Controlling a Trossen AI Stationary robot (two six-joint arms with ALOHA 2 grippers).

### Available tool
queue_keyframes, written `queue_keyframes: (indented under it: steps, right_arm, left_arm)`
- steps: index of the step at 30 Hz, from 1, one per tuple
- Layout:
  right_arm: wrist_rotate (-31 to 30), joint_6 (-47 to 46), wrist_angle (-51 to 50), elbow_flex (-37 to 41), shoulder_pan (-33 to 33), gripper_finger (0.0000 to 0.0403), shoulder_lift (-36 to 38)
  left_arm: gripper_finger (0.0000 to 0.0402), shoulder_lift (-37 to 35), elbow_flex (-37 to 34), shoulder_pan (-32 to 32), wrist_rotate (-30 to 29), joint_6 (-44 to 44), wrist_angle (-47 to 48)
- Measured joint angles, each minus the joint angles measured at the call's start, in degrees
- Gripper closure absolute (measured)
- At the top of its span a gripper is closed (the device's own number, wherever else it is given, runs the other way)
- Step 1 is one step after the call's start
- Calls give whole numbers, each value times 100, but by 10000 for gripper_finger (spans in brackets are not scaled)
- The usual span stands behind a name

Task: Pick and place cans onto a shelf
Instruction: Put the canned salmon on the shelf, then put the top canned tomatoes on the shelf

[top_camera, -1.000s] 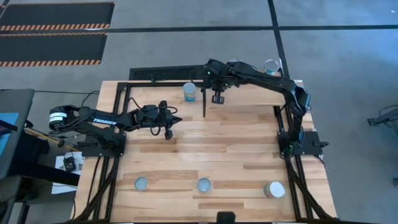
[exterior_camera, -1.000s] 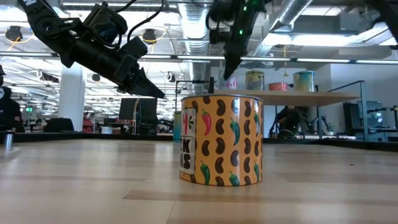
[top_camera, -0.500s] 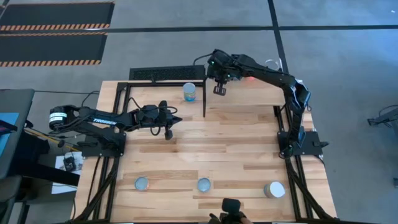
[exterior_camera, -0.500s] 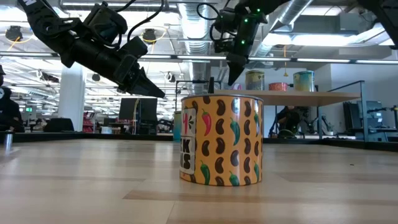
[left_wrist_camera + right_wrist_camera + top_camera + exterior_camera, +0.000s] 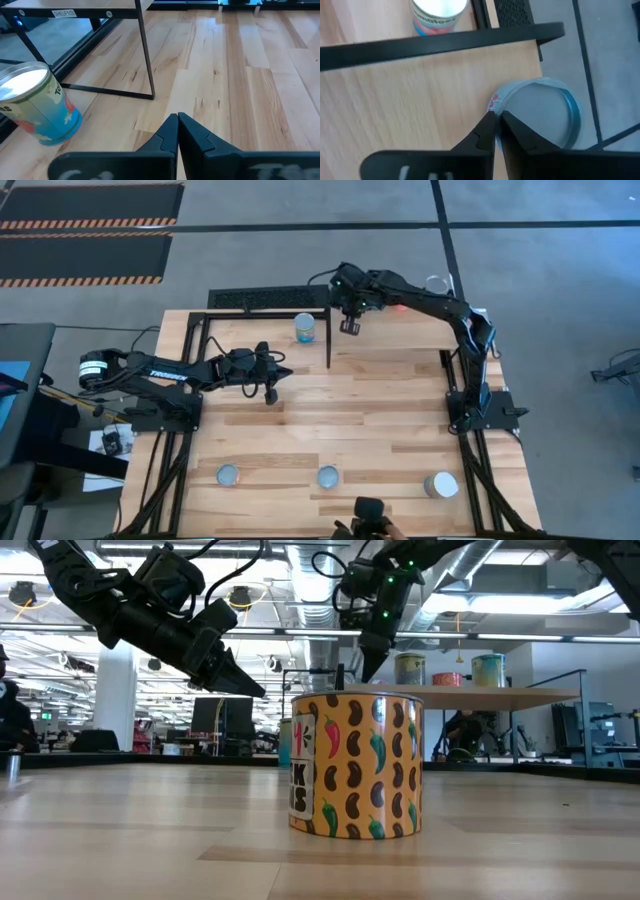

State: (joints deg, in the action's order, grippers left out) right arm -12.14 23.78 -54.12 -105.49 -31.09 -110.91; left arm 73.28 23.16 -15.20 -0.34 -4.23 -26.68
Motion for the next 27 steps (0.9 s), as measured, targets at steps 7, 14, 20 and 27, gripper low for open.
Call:
queue_keyframes:
  steps: [7,14,20,27]
  right_arm:
    - [-7,-84,35,0,-54,330,0]
    - [-285,-96,52,0,-61,303,0]
    - [-369,10,13,0,-7,307,28]
    - [-53,-76,201,148,238,363,631]
  left_arm:
    - [401,0,0,2,0,0,0]
    - [401,0,0,2,0,0,2]
    - [401,0,0,2,-2,0,31]
    - [401,0,-1,43,-5,-16,88]
